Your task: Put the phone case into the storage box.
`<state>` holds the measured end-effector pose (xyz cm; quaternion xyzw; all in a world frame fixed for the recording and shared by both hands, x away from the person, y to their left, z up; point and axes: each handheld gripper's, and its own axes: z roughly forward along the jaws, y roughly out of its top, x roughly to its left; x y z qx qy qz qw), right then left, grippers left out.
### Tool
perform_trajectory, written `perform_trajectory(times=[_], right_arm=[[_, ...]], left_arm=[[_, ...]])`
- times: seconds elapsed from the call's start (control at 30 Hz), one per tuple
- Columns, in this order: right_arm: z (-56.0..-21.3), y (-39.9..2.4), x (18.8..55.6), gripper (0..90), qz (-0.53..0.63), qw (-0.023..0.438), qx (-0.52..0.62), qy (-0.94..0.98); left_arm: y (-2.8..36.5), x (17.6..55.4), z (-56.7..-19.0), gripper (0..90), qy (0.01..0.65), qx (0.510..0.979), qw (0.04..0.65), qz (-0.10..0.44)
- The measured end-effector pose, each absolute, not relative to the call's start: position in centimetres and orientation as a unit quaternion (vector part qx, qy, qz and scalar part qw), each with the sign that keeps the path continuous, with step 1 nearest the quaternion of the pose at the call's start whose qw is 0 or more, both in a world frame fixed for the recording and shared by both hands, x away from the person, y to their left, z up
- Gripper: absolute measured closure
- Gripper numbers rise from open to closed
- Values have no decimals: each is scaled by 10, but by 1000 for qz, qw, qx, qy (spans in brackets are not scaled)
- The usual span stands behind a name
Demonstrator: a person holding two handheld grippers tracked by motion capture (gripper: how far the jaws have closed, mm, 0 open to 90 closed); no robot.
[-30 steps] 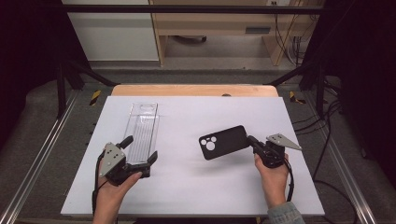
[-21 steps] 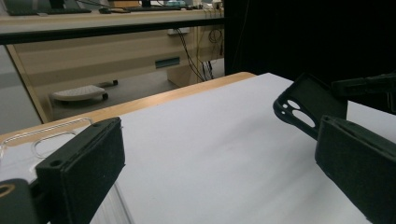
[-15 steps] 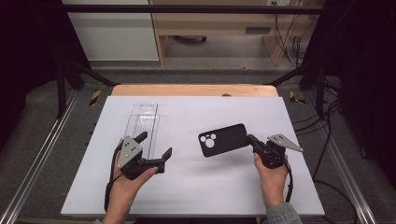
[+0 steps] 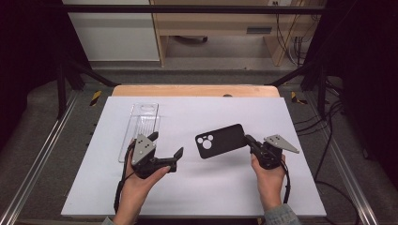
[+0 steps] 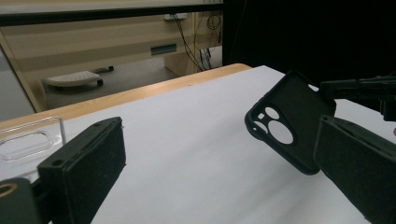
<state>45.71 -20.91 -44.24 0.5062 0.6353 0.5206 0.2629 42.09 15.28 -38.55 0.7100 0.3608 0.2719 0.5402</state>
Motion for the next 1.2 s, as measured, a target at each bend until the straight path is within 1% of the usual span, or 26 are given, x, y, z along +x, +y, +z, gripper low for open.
perform_trajectory(times=[0.5,0.7,1.2], right_arm=[[-441,-209,455,890,527,273,504,628],[-440,-208,454,890,529,277,501,627],[-439,-205,453,889,530,287,502,620]], left_arm=[[136,417,-387,27,361,723,526,265],[133,416,-388,28,363,723,528,260],[122,414,-386,37,366,723,522,266]])
